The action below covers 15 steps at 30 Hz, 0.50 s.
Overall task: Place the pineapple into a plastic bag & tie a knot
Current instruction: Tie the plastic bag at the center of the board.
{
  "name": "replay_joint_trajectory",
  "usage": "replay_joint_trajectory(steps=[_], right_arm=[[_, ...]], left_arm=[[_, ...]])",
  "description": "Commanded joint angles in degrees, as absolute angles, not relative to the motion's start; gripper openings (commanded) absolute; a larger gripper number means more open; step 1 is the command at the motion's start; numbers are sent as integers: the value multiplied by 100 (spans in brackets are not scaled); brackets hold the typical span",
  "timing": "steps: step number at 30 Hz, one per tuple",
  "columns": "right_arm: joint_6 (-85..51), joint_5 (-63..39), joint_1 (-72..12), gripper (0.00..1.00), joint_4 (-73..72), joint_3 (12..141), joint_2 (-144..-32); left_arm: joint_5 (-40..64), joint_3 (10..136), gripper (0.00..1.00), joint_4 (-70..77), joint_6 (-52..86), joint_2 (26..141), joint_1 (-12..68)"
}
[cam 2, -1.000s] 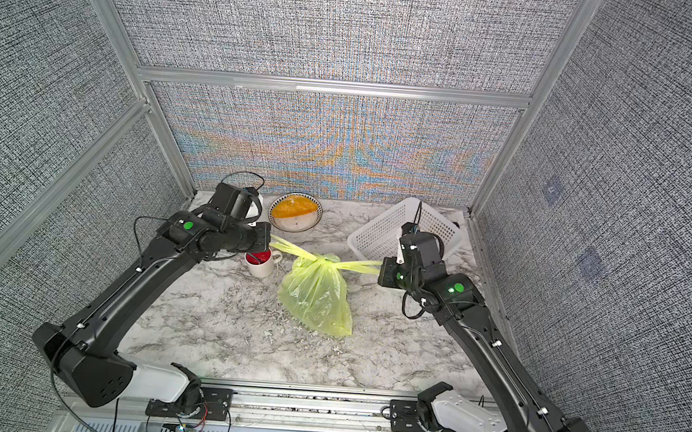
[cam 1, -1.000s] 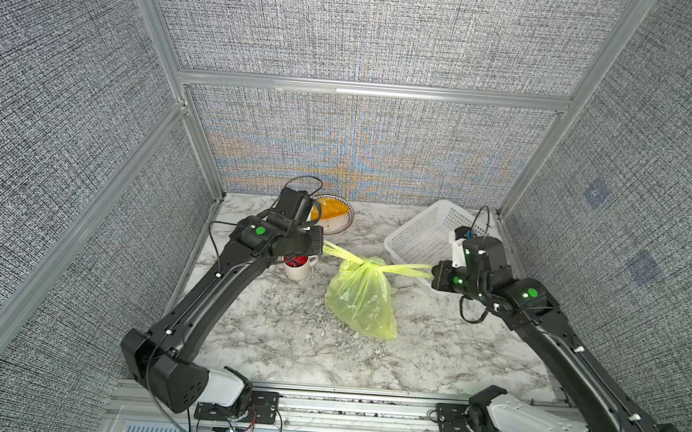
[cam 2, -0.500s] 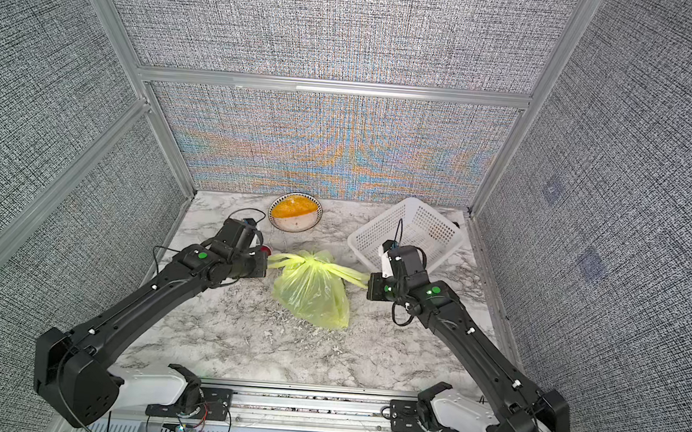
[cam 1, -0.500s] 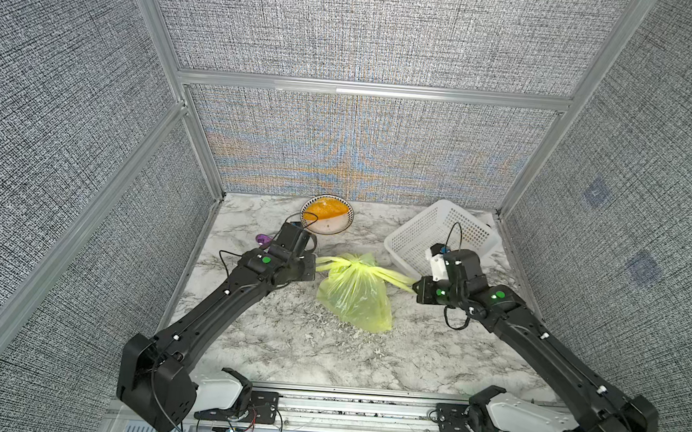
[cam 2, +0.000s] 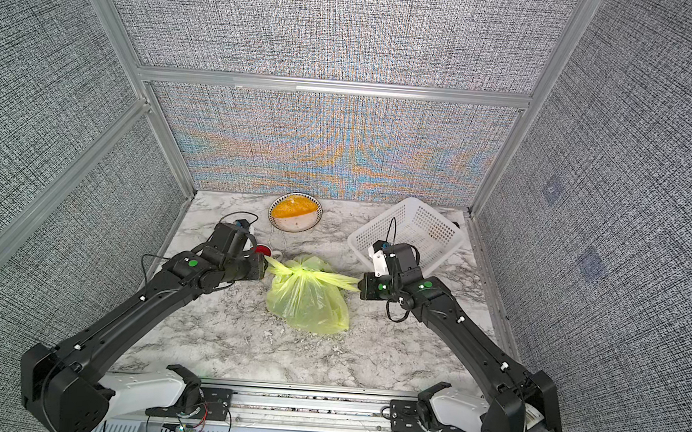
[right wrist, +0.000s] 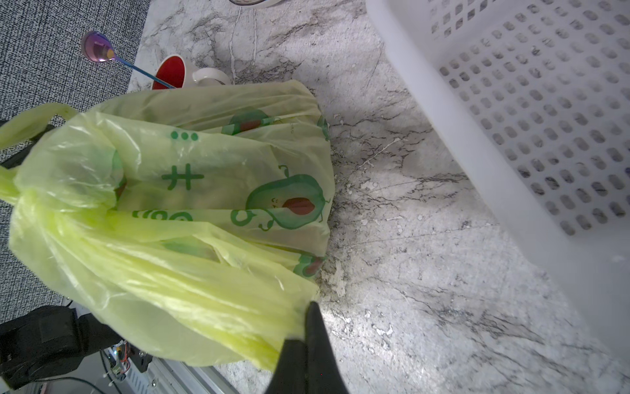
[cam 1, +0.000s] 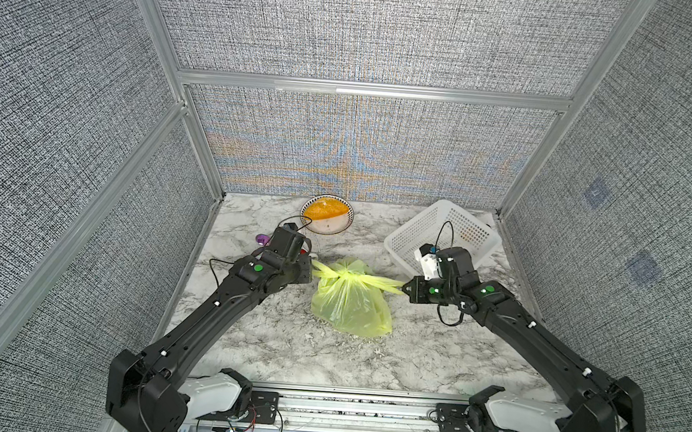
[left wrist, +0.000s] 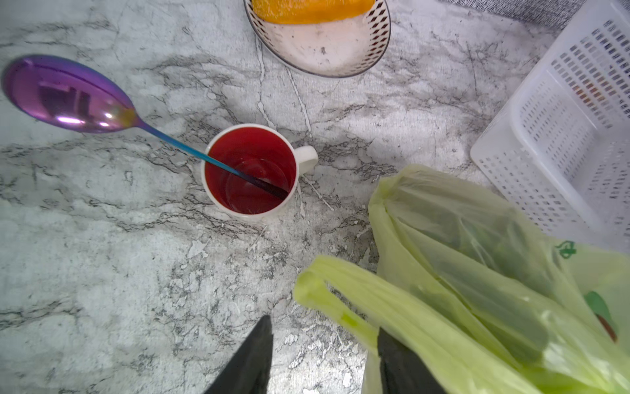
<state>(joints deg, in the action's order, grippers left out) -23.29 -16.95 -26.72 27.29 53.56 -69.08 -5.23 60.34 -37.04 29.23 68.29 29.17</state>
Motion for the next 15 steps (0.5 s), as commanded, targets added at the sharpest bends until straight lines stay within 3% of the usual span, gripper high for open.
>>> replay_joint_trajectory(steps=[1,10,15], right_arm=[[-2369,-2225,-2682,0,2304,5306,-6910],[-2416,-3035,-2875,0,1498,5102,-7479],[-2383,-3104,-3045,0,1362,5180,-7747]], left_arm=[[-964,6004,61,-3688,3103,6536,2918],[-4081,5553,85,-4712,4270,5867,2763],[-4303,5246,86,-4393,3947,5724,2262]])
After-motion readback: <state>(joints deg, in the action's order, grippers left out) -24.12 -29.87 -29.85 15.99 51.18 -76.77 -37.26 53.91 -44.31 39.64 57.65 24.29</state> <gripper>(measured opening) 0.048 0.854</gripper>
